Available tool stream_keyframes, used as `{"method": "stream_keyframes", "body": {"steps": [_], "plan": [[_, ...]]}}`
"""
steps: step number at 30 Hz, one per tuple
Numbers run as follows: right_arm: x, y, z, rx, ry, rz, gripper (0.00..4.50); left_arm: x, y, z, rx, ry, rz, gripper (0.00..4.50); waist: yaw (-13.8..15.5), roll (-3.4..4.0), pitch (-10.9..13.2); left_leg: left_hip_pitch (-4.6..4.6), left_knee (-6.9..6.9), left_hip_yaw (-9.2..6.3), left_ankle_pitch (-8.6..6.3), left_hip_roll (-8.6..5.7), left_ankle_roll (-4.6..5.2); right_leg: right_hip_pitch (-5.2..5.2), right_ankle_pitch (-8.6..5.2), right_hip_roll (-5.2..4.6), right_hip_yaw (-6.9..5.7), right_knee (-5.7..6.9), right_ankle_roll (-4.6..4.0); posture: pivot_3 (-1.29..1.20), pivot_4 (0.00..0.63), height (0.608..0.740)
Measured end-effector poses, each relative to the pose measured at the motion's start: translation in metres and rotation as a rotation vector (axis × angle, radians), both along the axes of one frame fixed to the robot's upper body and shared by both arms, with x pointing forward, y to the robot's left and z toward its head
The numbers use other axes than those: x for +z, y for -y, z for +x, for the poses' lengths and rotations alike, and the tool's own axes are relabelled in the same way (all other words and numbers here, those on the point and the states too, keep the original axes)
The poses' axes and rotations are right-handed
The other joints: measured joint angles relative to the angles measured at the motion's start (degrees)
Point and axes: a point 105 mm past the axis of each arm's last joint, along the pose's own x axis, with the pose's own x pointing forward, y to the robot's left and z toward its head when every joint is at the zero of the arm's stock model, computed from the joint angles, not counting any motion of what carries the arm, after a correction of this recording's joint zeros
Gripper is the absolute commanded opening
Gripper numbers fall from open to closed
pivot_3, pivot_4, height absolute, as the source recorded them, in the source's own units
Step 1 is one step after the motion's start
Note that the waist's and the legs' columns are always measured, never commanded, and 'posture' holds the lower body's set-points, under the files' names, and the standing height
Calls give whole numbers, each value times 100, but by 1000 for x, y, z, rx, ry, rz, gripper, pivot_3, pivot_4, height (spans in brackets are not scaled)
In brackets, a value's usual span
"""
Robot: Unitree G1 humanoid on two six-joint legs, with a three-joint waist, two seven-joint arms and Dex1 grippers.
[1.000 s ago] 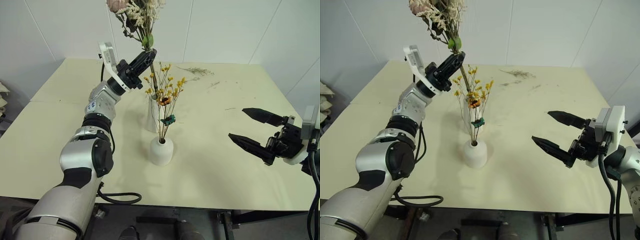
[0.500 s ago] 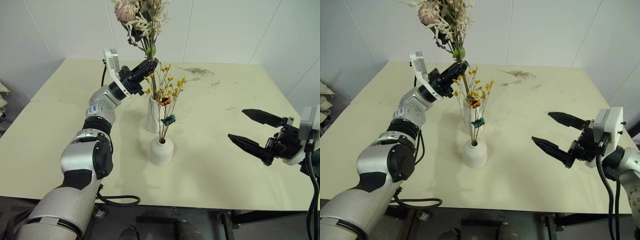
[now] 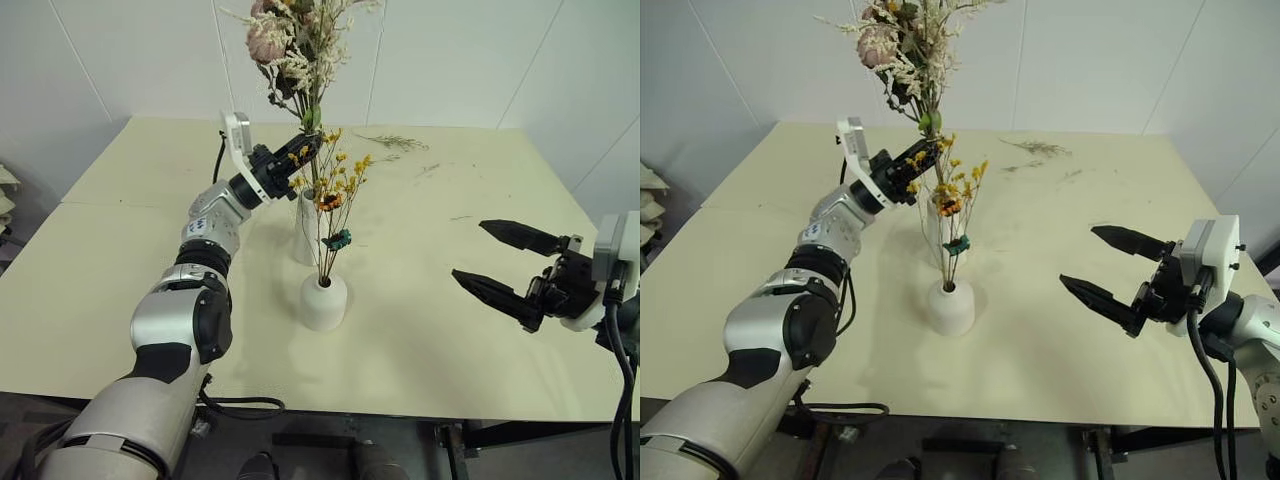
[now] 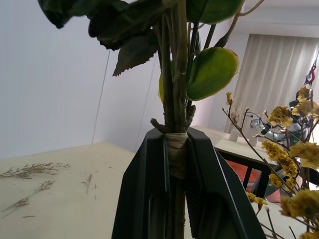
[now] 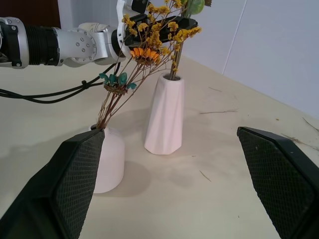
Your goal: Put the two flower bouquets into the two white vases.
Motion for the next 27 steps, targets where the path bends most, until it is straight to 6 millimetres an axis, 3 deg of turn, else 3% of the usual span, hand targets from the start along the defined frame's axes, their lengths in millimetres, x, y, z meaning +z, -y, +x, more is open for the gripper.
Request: {"method": "stream_keyframes", "body": {"steps": [27], "plan": [[-3, 0, 1, -12, 1, 2, 4500, -17, -1, 5, 49, -24, 95, 129, 1, 0, 0, 14, 1, -4, 1, -1, 1, 18, 0, 0, 0, -3, 1, 0, 150, 740]]}}
